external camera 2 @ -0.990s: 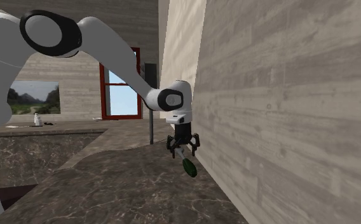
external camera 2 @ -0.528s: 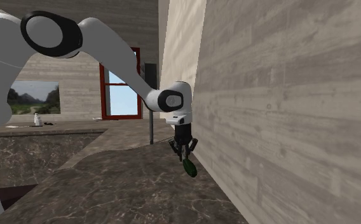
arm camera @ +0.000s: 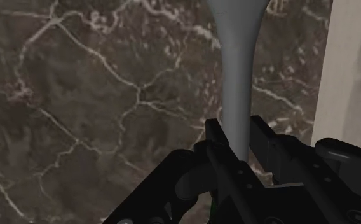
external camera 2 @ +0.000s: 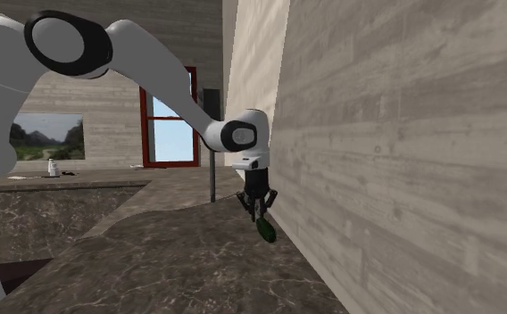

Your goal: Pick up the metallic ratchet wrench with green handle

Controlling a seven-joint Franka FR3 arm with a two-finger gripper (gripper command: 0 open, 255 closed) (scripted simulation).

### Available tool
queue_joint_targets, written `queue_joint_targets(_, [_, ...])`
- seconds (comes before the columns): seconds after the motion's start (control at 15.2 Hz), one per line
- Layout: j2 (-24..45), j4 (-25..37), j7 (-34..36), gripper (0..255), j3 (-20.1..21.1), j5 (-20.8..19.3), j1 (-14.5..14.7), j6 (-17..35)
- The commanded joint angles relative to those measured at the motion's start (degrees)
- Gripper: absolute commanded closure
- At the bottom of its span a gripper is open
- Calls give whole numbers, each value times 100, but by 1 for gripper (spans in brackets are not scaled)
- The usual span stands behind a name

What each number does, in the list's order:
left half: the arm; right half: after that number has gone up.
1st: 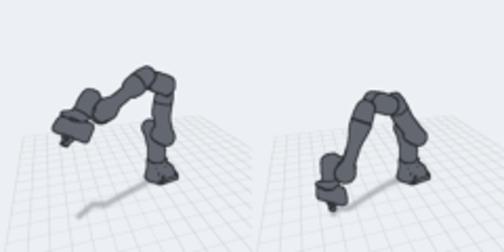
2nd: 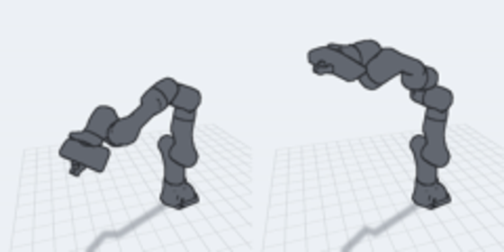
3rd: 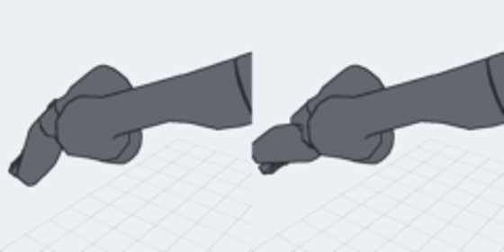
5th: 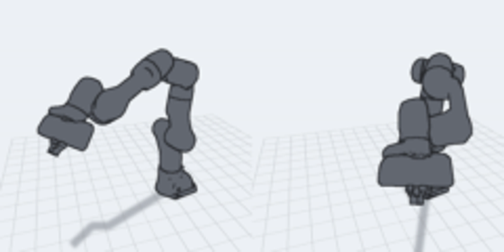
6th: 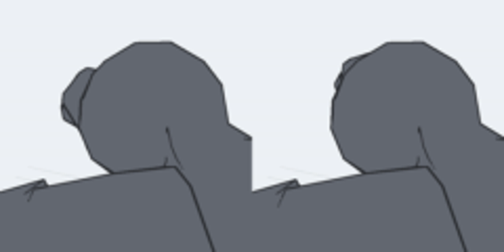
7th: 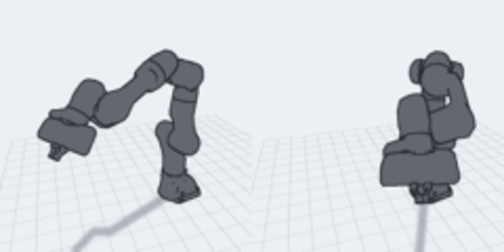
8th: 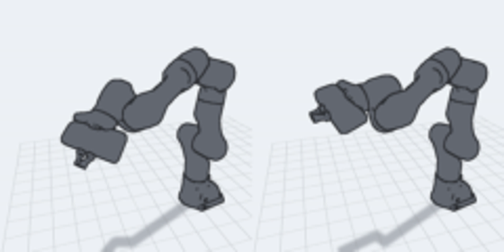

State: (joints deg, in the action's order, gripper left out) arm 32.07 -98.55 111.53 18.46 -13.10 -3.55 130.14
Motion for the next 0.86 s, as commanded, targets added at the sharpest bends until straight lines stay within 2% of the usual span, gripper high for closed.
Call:
queue_joint_targets(0.0, [-83,47,-26,255,24,36,-15,-125])
queue_joint_targets(0.79, [-478,263,-135,255,126,207,-76,-719])
